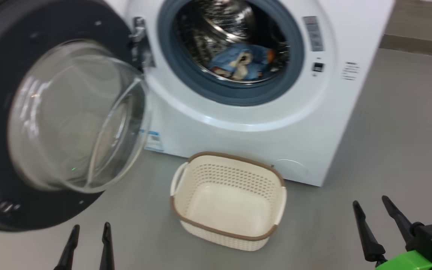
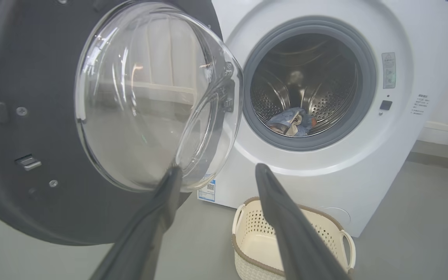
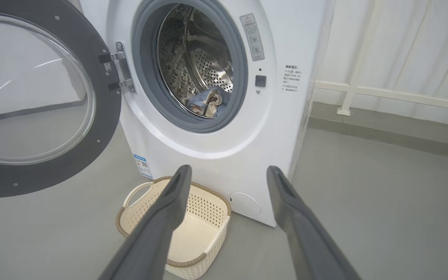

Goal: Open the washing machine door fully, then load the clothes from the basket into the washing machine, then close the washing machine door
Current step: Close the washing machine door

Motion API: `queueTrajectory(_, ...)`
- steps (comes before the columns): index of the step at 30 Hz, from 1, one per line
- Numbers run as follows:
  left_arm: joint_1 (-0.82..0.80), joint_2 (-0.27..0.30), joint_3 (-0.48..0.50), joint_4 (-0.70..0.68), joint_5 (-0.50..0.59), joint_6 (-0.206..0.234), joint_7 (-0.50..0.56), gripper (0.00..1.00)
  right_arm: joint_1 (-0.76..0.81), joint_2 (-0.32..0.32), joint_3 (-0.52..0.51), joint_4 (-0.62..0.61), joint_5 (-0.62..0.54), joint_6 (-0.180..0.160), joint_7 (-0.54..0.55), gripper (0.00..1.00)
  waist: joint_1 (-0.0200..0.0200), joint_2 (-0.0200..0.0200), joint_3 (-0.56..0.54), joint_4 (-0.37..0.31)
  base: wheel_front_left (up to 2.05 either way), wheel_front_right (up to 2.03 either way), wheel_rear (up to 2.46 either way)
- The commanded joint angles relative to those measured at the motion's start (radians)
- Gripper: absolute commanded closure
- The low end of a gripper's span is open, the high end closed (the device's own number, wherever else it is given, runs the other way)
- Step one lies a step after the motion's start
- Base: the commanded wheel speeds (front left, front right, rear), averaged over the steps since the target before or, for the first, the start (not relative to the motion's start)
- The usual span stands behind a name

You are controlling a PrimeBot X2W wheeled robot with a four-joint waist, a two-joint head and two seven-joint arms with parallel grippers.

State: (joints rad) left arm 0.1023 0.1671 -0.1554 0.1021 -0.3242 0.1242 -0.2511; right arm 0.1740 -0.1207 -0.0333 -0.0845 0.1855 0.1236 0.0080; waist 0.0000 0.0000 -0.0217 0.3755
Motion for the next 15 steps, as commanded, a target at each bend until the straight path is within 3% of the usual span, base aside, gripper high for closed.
queueTrajectory(1,-0.028,-0.001,0.042,-0.042,0.005,0.01,-0.011,0.0,-0.05,-0.026,0.036,-0.032,0.011,0.007,0.009,0.0,0.0,0.0,0.021,0.141,0.0,0.0,0.0)
queueTrajectory(15,0.034,-0.049,0.136,-0.133,0.017,0.026,-0.011,0.0,-0.179,-0.072,0.149,0.046,0.04,0.007,0.009,0.0,0.0,0.0,0.056,0.167,0.0,0.0,0.0)
